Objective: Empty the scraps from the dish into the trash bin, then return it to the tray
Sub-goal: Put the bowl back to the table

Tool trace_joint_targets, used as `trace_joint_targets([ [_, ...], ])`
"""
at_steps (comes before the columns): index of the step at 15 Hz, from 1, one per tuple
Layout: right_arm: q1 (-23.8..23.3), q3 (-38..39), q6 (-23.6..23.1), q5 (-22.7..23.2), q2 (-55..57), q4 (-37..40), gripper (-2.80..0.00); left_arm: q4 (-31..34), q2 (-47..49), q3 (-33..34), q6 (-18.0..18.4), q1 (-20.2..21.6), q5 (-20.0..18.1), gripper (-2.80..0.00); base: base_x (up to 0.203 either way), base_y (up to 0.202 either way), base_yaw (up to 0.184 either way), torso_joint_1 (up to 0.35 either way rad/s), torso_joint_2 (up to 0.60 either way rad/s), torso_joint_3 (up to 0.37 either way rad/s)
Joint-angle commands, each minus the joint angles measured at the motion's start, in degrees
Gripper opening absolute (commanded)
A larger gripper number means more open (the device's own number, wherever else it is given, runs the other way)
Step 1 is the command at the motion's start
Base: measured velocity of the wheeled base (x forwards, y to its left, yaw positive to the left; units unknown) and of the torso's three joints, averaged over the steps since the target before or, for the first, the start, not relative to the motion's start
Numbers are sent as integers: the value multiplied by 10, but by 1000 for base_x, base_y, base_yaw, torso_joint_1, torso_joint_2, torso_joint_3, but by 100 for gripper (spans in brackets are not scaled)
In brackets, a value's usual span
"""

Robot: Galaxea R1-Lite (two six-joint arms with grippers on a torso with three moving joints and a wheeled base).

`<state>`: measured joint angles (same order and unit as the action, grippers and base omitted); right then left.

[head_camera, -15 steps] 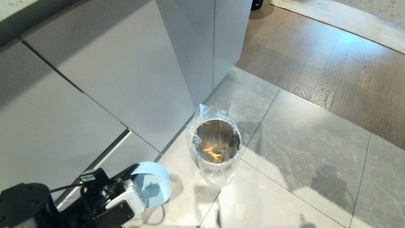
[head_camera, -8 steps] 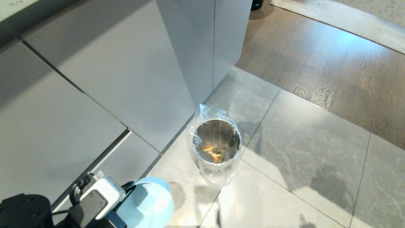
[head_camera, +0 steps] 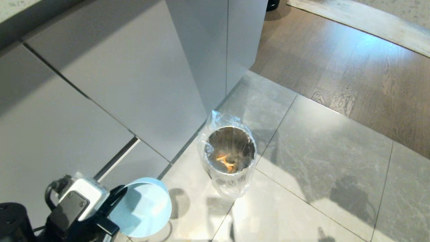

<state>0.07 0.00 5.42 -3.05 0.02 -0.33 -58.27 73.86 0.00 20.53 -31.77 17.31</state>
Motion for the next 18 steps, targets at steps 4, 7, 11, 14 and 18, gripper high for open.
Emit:
trace_joint_targets([
  [4,0,0,0,0,0,0,-280,113,-121,0,-65,79,-12,-280,0,0,0,0,0,0],
  [7,0,0,0,0,0,0,-280,225,-212,0,-105,113,-17,-280,0,0,0,0,0,0],
  [11,0,0,1,0,0,0,-280,362,-335,0,-126,190,-55,-280,0,0,0,0,0,0],
  [14,0,0,1,0,0,0,-280,435,-407,0,-128,255,-127,-280,0,0,0,0,0,0],
  [18,0,0,0,0,0,0,-280,531,-512,0,-139,284,-156,-280,0,0,0,0,0,0],
])
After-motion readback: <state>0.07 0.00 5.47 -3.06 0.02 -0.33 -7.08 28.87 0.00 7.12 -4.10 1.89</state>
